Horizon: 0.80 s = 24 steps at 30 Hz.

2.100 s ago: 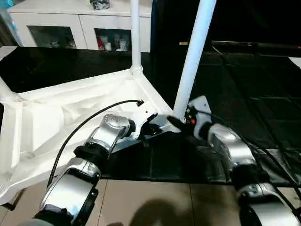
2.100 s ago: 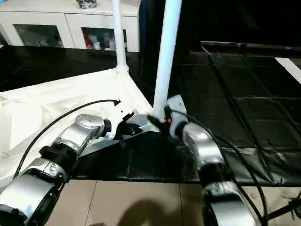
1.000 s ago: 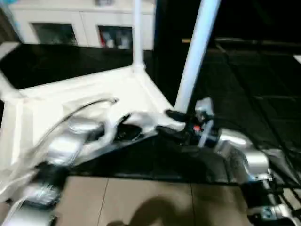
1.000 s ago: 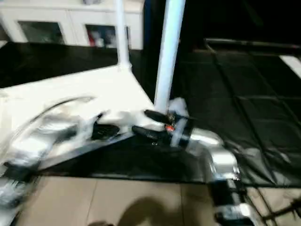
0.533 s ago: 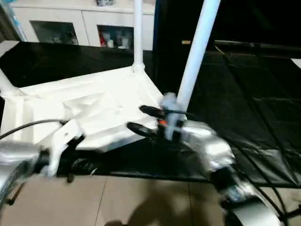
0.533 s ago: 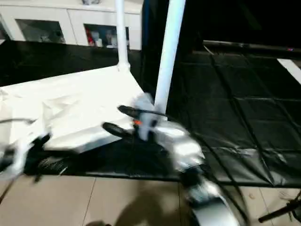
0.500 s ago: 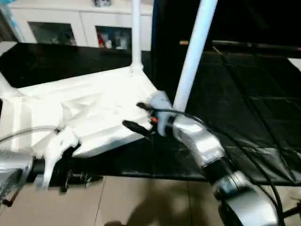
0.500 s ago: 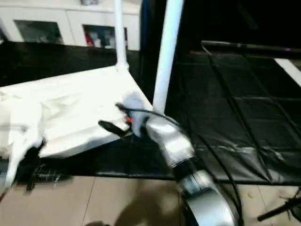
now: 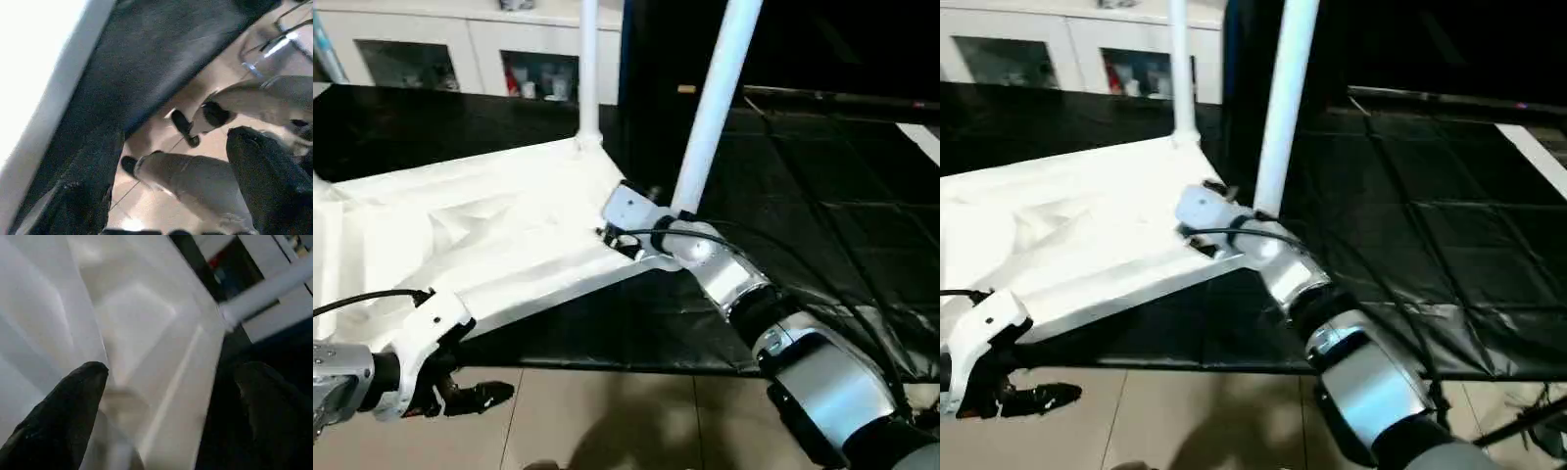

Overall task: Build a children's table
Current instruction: Rotate table base

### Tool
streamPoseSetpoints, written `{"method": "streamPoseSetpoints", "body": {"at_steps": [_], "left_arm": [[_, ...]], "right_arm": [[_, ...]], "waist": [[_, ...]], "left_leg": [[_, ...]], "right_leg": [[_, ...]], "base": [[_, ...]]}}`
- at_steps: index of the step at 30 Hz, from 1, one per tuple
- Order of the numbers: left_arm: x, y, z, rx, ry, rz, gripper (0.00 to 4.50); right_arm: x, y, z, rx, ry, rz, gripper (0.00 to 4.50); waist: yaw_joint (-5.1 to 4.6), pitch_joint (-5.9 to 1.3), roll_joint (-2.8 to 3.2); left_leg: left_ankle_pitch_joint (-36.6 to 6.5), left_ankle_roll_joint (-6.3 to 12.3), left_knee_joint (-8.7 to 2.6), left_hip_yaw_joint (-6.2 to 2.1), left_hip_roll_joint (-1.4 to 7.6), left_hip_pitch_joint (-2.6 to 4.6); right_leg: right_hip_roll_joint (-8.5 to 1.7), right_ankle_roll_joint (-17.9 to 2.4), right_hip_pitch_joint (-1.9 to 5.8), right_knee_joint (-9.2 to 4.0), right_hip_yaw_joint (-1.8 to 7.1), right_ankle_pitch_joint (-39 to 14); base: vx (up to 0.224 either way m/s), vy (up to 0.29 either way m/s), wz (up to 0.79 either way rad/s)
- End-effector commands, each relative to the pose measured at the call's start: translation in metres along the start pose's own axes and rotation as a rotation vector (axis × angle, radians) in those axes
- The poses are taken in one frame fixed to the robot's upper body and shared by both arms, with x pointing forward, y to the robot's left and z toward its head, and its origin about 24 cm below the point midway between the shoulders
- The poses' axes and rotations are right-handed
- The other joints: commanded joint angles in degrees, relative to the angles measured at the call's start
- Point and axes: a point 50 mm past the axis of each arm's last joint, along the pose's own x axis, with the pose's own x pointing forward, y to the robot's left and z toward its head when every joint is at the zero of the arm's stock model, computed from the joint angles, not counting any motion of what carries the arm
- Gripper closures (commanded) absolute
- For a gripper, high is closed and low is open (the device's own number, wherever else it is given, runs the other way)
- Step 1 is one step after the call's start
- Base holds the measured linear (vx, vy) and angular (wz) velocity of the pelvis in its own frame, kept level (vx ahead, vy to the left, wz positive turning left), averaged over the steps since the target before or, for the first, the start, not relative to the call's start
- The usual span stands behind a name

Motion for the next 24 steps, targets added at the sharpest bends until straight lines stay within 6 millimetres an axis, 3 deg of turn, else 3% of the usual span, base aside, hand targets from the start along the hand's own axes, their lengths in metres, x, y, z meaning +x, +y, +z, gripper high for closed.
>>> {"method": "streamPoseSetpoints", "body": {"at_steps": [1, 5, 12, 15, 20, 22, 24], "left_arm": [[-0.003, 0.006, 0.000, 0.010, 0.015, 0.048, 0.74], [-0.005, 0.015, 0.000, 0.021, 0.020, 0.104, 0.74], [-0.005, 0.020, 0.001, 0.053, 0.060, 0.133, 0.74], [-0.001, 0.025, 0.004, 0.070, 0.059, 0.161, 0.74], [0.005, 0.033, 0.016, 0.093, 0.029, 0.210, 0.74], [0.006, 0.035, 0.020, 0.095, 0.019, 0.219, 0.74], [0.009, 0.037, 0.024, 0.110, 0.012, 0.227, 0.74]], "right_arm": [[-0.001, -0.010, -0.004, -0.062, 0.022, -0.047, 0.00], [-0.005, -0.016, -0.016, -0.115, 0.077, -0.081, 0.00], [-0.016, -0.033, -0.039, -0.086, 0.174, -0.151, 0.00], [-0.024, -0.043, -0.049, -0.088, 0.212, -0.183, 0.00], [-0.036, -0.056, -0.066, -0.065, 0.268, -0.228, 0.00], [-0.040, -0.059, -0.069, -0.060, 0.281, -0.240, 0.00], [-0.048, -0.066, -0.079, -0.046, 0.311, -0.264, 0.00]], "waist": [[-0.29, -3.32, 1.84], [-0.12, -3.29, 1.89], [0.14, -2.97, 1.82], [0.29, -2.97, 2.10], [0.93, -3.04, 2.11], [1.19, -3.13, 2.16], [1.07, -3.19, 2.14]], "left_leg": [[-17.10, -2.93, -4.38, -1.44, 2.62, 0.62], [-17.43, -2.46, -4.17, -1.29, 2.63, 1.09], [-22.66, -3.15, -4.09, -1.44, 2.52, 1.72], [-23.72, -3.06, -3.99, -1.47, 2.41, 1.88], [-22.97, -3.07, -3.87, -1.63, 2.29, 1.58], [-22.79, -3.14, -3.63, -1.56, 2.31, 1.79], [-21.83, -3.09, -3.74, -1.79, 2.30, 1.14]], "right_leg": [[-5.18, -8.92, 2.45, -3.39, 4.44, -14.79], [-4.98, -9.03, 2.08, -3.32, 4.49, -15.10], [-4.86, -8.43, 1.37, -3.58, 5.00, -19.31], [-4.78, -8.26, 1.29, -3.72, 5.01, -20.54], [-4.88, -7.44, 1.62, -3.78, 4.87, -22.31], [-4.99, -7.59, 1.45, -3.88, 4.95, -21.98], [-5.01, -7.52, 1.95, -3.59, 4.79, -21.63]], "base": [[0.000, 0.000, 0.00], [0.000, 0.000, 0.00], [0.000, 0.000, 0.00], [0.000, 0.000, 0.00], [0.000, 0.000, 0.00], [0.000, 0.000, 0.00], [0.000, 0.000, 0.00]]}}
